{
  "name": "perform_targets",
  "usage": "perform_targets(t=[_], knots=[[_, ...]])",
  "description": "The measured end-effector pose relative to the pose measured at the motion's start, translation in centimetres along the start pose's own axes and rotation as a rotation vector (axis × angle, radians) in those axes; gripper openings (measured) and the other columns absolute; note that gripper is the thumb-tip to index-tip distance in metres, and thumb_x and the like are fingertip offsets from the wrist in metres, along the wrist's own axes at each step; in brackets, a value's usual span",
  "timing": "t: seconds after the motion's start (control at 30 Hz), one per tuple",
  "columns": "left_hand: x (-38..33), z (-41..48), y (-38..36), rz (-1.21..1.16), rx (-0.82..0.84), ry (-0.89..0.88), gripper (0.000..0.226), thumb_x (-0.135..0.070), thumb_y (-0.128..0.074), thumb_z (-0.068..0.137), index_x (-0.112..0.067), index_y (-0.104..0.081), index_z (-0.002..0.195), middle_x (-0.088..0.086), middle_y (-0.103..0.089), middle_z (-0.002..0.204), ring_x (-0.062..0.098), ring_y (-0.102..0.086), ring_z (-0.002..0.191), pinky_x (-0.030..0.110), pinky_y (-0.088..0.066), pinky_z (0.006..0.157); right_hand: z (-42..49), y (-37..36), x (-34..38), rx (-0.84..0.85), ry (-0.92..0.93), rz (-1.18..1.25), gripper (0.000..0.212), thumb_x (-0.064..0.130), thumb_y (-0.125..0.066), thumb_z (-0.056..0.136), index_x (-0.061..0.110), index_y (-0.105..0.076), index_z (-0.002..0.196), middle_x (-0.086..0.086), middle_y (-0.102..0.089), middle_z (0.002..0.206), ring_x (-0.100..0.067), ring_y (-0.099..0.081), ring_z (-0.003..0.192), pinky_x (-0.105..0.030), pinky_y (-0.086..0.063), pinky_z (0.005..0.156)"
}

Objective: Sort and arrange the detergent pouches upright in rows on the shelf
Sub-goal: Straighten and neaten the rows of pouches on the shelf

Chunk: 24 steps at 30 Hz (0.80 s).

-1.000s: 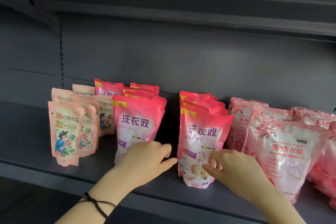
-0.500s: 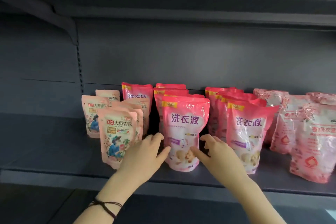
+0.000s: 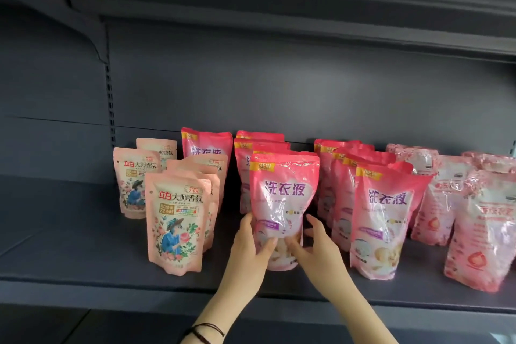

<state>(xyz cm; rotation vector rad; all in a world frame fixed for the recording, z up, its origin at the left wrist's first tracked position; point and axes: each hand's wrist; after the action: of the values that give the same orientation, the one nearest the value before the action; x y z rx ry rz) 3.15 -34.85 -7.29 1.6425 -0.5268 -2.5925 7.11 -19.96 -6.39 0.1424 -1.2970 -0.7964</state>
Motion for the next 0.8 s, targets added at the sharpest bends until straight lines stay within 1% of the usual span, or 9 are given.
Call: perform_targets(t=[0.1, 0.23, 0.37, 0.43, 0.53, 0.63, 0.67, 0.73, 0.8], knots=[[-0.2, 1.0, -0.5, -0.097, 0.018, 0.040, 0.064, -0.020, -0.055, 0.095, -0.020, -0.017, 0.147, -0.002, -0.042, 0.142, 0.005, -0.045, 0.124, 0.002, -0.044, 0.079, 1.0, -0.3, -0.2, -0.006, -0.002, 0.048, 0.091, 0.034, -0.069, 0.086, 0.023, -0.009, 0.153, -0.007, -0.036, 0.150, -0.023, -0.049, 0.128, -0.034, -0.048, 0.099], [0.1, 2.1, -0.4, -0.169, 0.092, 0.074, 0.064, -0.013, -0.050, 0.097, -0.020, -0.011, 0.147, -0.003, -0.041, 0.139, -0.004, -0.047, 0.110, 0.000, -0.043, 0.072, 2.5, 0.3, -0.6, 0.089, -0.054, 0.130, 0.107, 0.031, -0.075, 0.081, 0.028, 0.004, 0.153, -0.009, -0.026, 0.156, -0.028, -0.047, 0.131, -0.046, -0.051, 0.097], [0.4, 3.2, -0.2, -0.280, 0.117, 0.138, 0.060, -0.010, -0.052, 0.096, -0.034, -0.017, 0.138, -0.014, -0.044, 0.125, -0.012, -0.047, 0.098, 0.000, -0.043, 0.065, 4.5, 1.5, -0.5, 0.298, -0.152, 0.303, 0.120, 0.026, -0.081, 0.076, 0.042, 0.013, 0.149, 0.002, -0.034, 0.150, -0.006, -0.062, 0.099, -0.030, -0.060, 0.075], [0.5, 3.8, -0.1, -0.320, 0.125, 0.172, 0.062, -0.009, -0.052, 0.095, -0.038, -0.018, 0.137, -0.017, -0.044, 0.122, -0.011, -0.046, 0.097, 0.000, -0.043, 0.061, 5.6, 1.9, -0.3, 0.392, -0.147, 0.323, 0.122, 0.026, -0.083, 0.073, 0.048, 0.010, 0.148, 0.013, -0.040, 0.143, -0.011, -0.065, 0.102, -0.036, -0.060, 0.077], [0.3, 4.5, -0.1, -0.343, 0.140, 0.188, 0.071, -0.009, -0.054, 0.090, -0.037, -0.017, 0.144, -0.020, -0.047, 0.119, -0.010, -0.047, 0.099, 0.004, -0.043, 0.063, 6.8, 1.9, -0.2, 0.484, -0.132, 0.293, 0.113, 0.030, -0.084, 0.072, 0.050, -0.004, 0.148, 0.010, -0.063, 0.125, -0.015, -0.067, 0.106, -0.042, -0.060, 0.079], [-0.1, 4.6, 0.2, -0.356, 0.130, 0.187, 0.088, -0.018, -0.057, 0.064, -0.040, -0.020, 0.141, -0.023, -0.050, 0.116, -0.007, -0.048, 0.099, 0.002, -0.042, 0.062, 7.4, 1.7, -0.2, 0.519, -0.117, 0.275, 0.107, 0.034, -0.086, 0.070, 0.049, -0.013, 0.147, 0.010, -0.066, 0.122, -0.013, -0.068, 0.103, -0.041, -0.060, 0.077], [0.0, 4.6, 0.2, -0.356, 0.118, 0.182, 0.087, -0.018, -0.057, 0.064, -0.042, -0.021, 0.140, -0.024, -0.050, 0.115, -0.007, -0.048, 0.099, 0.001, -0.042, 0.061, 7.5, 1.6, -0.2, 0.532, -0.116, 0.277, 0.107, 0.034, -0.086, 0.069, 0.049, -0.014, 0.147, 0.010, -0.066, 0.122, -0.013, -0.068, 0.103, -0.040, -0.060, 0.076], [0.5, 4.5, 0.4, -0.337, 0.091, 0.164, 0.076, -0.013, -0.059, 0.081, -0.042, -0.022, 0.140, -0.023, -0.050, 0.118, -0.008, -0.048, 0.100, 0.001, -0.043, 0.061, 7.7, 1.3, -0.2, 0.555, -0.114, 0.283, 0.106, 0.033, -0.086, 0.069, 0.049, -0.015, 0.146, 0.009, -0.065, 0.123, -0.013, -0.068, 0.104, -0.039, -0.060, 0.075], [1.0, 4.3, 0.5, -0.316, 0.060, 0.154, 0.067, -0.009, -0.052, 0.092, -0.040, -0.022, 0.143, -0.019, -0.050, 0.125, -0.010, -0.048, 0.102, 0.003, -0.044, 0.064, 7.9, 0.9, -0.1, 0.570, -0.114, 0.288, 0.104, 0.032, -0.086, 0.069, 0.049, -0.017, 0.145, 0.008, -0.066, 0.122, -0.014, -0.068, 0.104, -0.040, -0.060, 0.075]])
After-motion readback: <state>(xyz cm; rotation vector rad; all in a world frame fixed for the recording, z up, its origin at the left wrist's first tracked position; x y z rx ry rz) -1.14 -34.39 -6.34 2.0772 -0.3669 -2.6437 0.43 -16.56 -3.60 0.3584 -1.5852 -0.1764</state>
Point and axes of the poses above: each hand's wrist, its own z-axis towards the middle knuckle, its own y-axis out of the back of the hand, x = y × z
